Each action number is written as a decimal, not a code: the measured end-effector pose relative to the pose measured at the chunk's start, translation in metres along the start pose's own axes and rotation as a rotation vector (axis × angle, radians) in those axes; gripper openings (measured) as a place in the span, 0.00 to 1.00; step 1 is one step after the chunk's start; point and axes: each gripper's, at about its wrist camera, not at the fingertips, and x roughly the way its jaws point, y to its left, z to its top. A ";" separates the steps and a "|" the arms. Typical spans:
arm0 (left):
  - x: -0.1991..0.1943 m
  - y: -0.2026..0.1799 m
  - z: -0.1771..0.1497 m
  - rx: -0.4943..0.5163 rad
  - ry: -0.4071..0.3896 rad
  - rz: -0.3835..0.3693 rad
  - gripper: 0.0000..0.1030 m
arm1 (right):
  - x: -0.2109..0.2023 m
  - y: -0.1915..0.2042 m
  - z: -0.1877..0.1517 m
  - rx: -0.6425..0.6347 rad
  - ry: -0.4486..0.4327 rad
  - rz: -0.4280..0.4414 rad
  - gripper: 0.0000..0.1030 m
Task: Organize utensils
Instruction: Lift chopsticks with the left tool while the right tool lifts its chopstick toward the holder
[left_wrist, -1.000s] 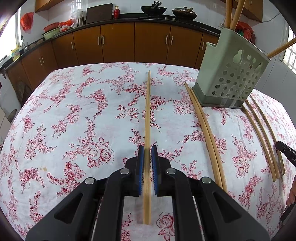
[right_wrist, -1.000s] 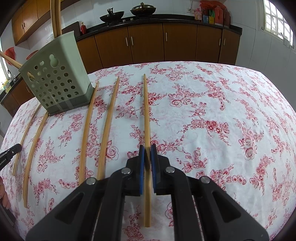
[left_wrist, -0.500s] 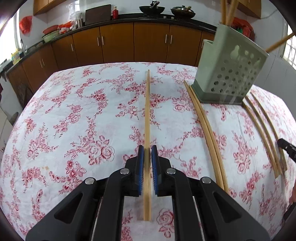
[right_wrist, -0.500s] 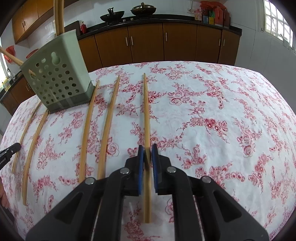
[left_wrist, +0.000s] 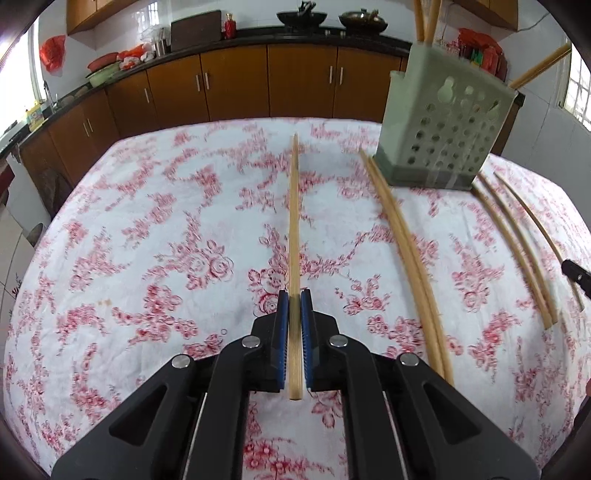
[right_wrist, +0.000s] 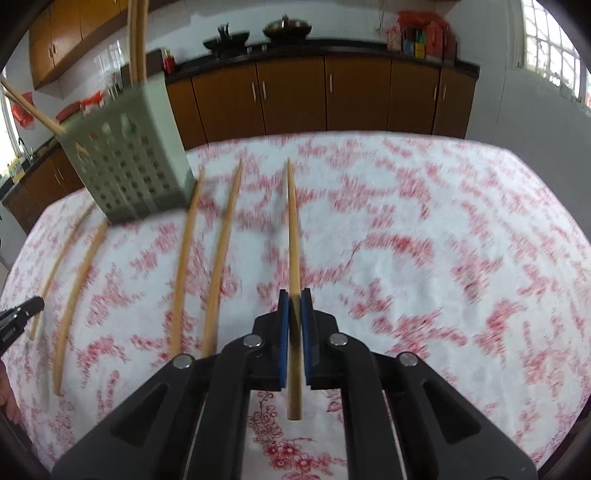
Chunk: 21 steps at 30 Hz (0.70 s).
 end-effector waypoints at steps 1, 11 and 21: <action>-0.007 0.000 0.002 0.000 -0.019 -0.002 0.07 | -0.009 -0.001 0.004 0.000 -0.029 0.001 0.07; -0.084 0.007 0.047 -0.046 -0.237 -0.060 0.07 | -0.078 -0.006 0.051 0.007 -0.253 0.026 0.07; -0.112 0.008 0.069 -0.065 -0.324 -0.094 0.07 | -0.083 -0.006 0.062 0.004 -0.254 0.049 0.07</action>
